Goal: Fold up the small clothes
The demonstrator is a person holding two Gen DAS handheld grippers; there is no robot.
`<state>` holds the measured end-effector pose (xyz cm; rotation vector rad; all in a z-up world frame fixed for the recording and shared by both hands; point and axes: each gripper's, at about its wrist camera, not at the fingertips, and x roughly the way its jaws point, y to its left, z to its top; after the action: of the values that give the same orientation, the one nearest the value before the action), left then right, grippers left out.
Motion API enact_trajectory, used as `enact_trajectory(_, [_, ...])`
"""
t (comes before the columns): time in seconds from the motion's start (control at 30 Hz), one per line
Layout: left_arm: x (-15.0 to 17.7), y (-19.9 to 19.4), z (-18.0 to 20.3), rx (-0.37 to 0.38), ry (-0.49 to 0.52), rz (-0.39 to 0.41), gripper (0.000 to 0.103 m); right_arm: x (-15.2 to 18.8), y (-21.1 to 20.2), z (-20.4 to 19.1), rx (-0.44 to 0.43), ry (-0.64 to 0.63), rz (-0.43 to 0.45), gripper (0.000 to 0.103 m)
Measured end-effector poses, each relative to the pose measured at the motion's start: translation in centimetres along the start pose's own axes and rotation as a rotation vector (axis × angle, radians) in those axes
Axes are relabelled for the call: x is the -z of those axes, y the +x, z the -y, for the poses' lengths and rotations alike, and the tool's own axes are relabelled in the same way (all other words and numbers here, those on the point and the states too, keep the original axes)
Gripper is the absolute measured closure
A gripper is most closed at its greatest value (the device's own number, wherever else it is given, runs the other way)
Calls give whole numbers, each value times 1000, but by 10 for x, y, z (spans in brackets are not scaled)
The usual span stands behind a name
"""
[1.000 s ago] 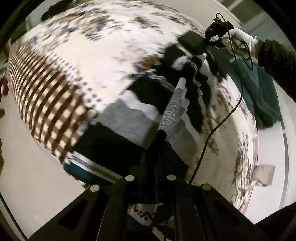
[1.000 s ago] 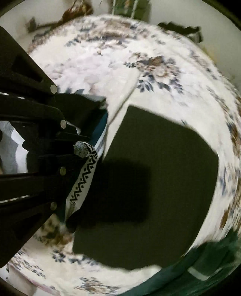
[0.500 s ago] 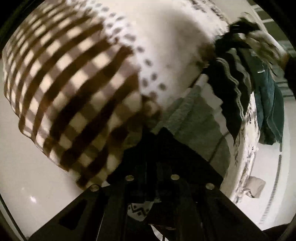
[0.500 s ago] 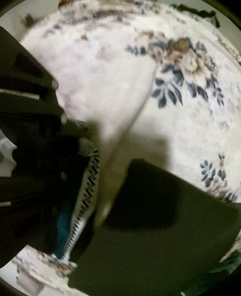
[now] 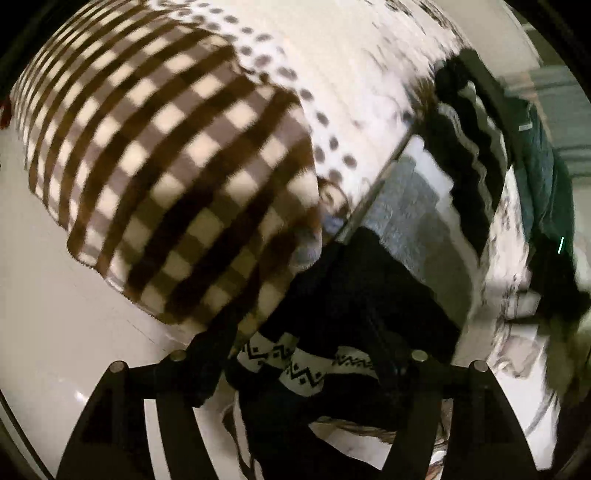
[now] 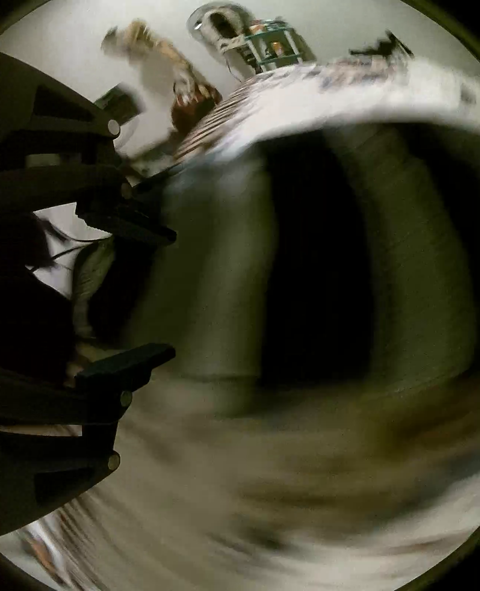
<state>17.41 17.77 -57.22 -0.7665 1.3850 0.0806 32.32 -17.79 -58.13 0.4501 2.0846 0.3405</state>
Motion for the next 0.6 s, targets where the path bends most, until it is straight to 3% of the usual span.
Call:
enact_trajectory(0.1, [3, 14, 7, -61, 64, -36, 37, 47, 68, 34, -64, 56, -36, 46])
enact_trajectory(0.23, [12, 16, 7, -134, 124, -73, 37, 99, 129, 46, -11, 24, -119, 46])
enact_trajectory(0.3, [17, 7, 6, -143, 138, -72, 37, 114, 126, 48, -34, 9, -102, 46])
enact_trajectory(0.5, [21, -1, 5, -93, 158, -20, 39, 129, 68, 62, -145, 15, 125, 46])
enact_trajectory(0.53, [22, 1, 10, -106, 179, 3, 48, 128, 66, 65, -163, 22, 140, 46])
enact_trajectory(0.57, [21, 7, 16, -124, 204, 12, 86, 126, 67, 69, -174, 36, 138, 46])
enact_trajectory(0.6, [22, 11, 22, -131, 212, 7, 92, 123, 64, 76, -178, 48, 139, 46])
